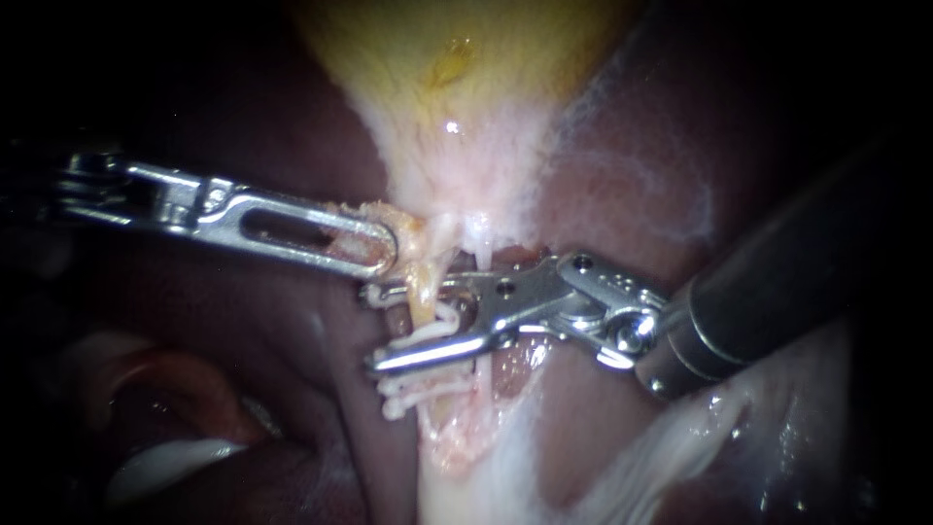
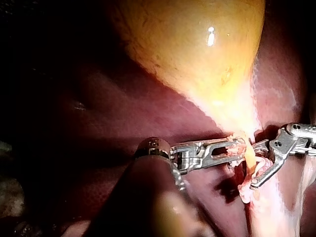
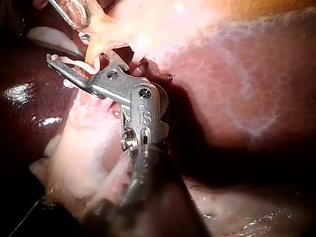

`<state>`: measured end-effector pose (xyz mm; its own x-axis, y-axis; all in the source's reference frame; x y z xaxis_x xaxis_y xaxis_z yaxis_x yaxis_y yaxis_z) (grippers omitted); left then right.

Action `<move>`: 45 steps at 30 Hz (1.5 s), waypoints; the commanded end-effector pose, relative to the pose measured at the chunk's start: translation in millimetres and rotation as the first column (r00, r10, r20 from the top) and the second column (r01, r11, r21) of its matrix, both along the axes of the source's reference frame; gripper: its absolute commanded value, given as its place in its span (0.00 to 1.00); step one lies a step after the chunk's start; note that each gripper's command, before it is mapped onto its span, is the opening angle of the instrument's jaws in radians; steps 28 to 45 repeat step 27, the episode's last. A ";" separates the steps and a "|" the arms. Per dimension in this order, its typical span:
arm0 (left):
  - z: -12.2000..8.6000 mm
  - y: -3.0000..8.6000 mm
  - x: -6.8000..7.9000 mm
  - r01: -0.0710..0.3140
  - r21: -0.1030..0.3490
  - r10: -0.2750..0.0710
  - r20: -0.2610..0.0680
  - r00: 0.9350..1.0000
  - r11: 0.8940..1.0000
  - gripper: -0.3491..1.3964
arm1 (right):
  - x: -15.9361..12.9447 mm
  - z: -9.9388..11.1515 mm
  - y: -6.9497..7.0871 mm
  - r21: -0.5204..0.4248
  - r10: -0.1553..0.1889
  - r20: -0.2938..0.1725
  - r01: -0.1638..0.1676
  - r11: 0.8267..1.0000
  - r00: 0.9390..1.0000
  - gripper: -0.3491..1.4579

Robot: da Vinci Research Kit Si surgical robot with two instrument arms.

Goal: Clipping third clip left tube

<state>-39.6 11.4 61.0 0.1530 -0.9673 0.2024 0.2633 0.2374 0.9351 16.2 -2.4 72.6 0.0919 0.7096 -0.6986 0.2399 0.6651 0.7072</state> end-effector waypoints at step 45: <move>0.3 0.2 0.2 -0.002 0.000 0.002 0.001 1.000 1.000 0.00 | -1.9 0.6 -0.2 0.108 -0.009 0.040 0.005 0.994 0.999 0.00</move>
